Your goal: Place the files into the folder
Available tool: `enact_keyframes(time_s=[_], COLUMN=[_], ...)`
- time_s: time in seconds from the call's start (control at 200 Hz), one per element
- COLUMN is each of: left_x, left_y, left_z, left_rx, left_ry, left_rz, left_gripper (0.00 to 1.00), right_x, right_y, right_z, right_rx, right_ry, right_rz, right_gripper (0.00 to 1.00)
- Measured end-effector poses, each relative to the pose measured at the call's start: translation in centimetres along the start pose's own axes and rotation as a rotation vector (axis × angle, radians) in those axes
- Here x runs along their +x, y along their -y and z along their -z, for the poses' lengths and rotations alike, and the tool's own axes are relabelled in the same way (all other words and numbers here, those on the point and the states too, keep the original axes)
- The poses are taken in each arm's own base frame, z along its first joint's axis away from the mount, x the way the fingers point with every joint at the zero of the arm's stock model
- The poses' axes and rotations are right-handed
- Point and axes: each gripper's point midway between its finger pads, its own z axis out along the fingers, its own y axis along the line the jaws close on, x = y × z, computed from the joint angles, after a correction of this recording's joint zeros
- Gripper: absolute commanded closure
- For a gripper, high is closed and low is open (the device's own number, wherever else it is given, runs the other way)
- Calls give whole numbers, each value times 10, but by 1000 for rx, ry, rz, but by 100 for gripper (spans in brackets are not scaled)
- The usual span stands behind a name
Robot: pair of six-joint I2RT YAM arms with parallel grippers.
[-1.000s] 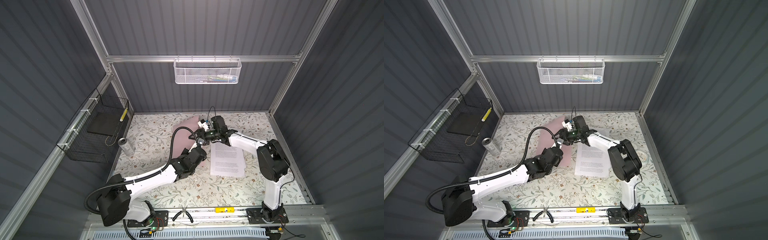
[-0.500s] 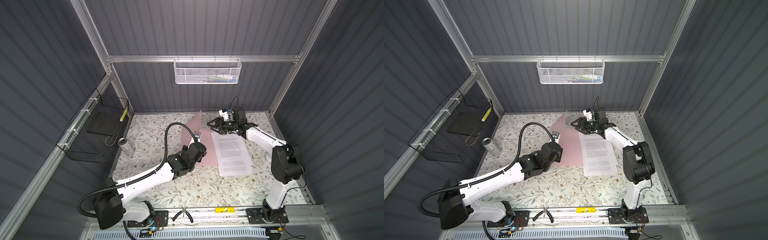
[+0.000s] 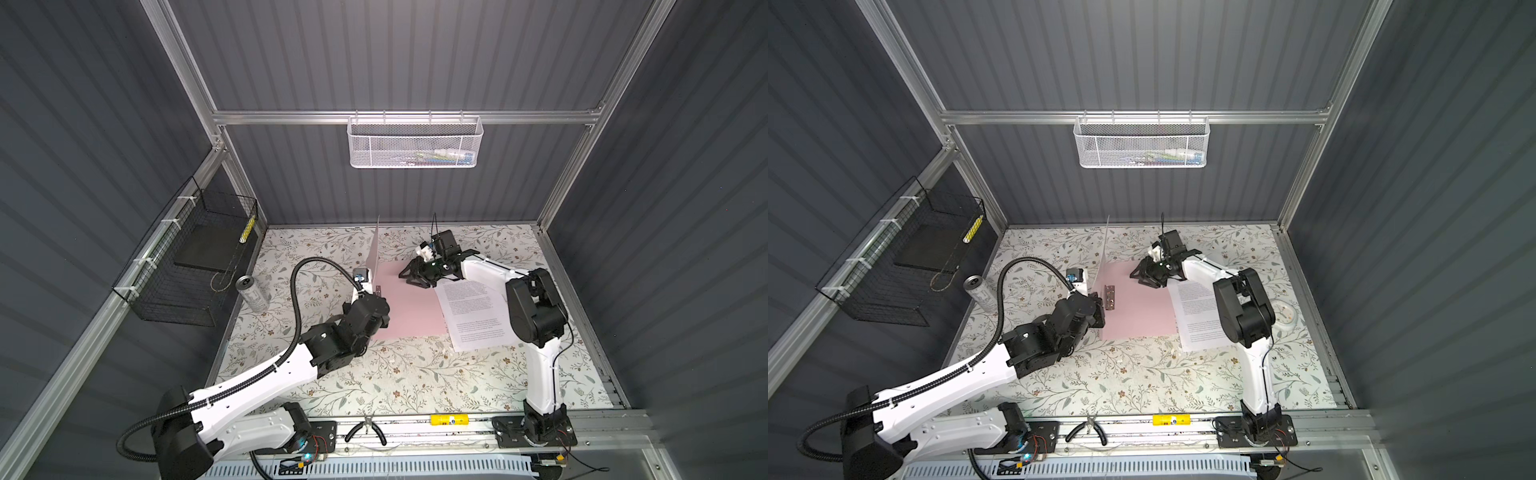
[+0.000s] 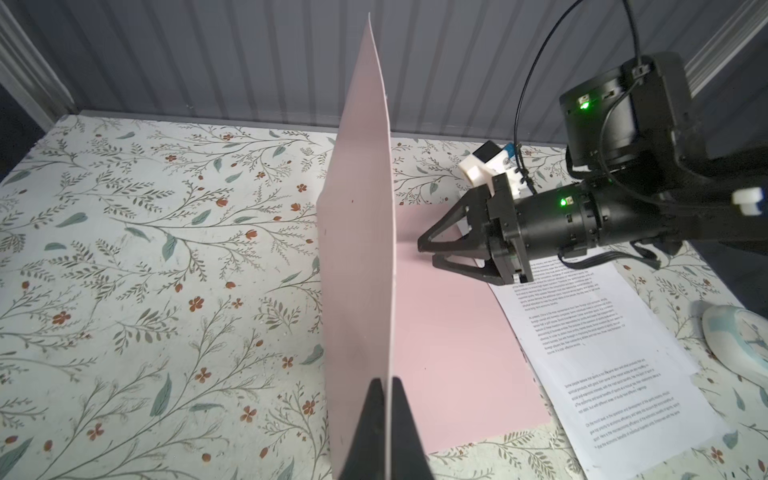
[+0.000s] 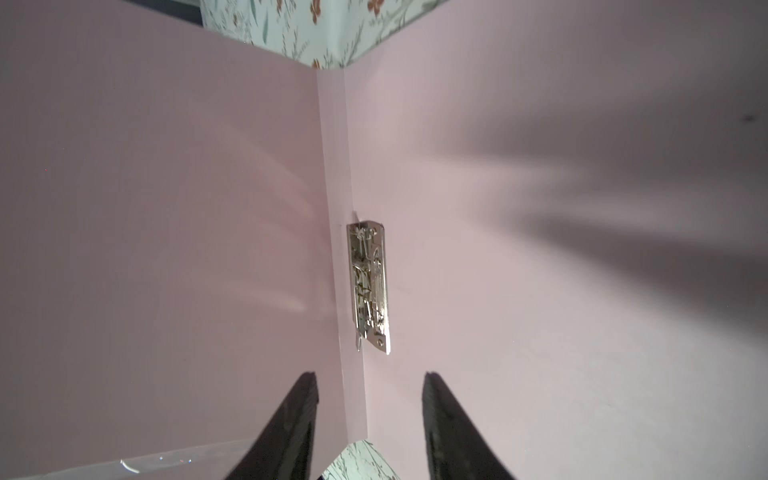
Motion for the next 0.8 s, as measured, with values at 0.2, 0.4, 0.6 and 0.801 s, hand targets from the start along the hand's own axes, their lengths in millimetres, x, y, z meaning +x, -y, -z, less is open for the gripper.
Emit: enact_keyframes(time_s=[0.2, 0.4, 0.6, 0.801], left_x=[4, 18, 23, 36], left_y=[-25, -59, -93, -127], left_z=[9, 21, 37, 48], left_rx=[-65, -134, -220, -313], left_ry=[31, 55, 103, 153], left_rz=[86, 178, 275, 337], left_gripper=[91, 67, 61, 58], right_x=[15, 17, 18, 18], right_y=[12, 30, 41, 49], right_z=[-21, -26, -27, -30], right_rx=[42, 103, 138, 154], right_ry=[-46, -48, -49, -76], right_rz=[-1, -15, 6, 27], right_gripper=[56, 56, 56, 56])
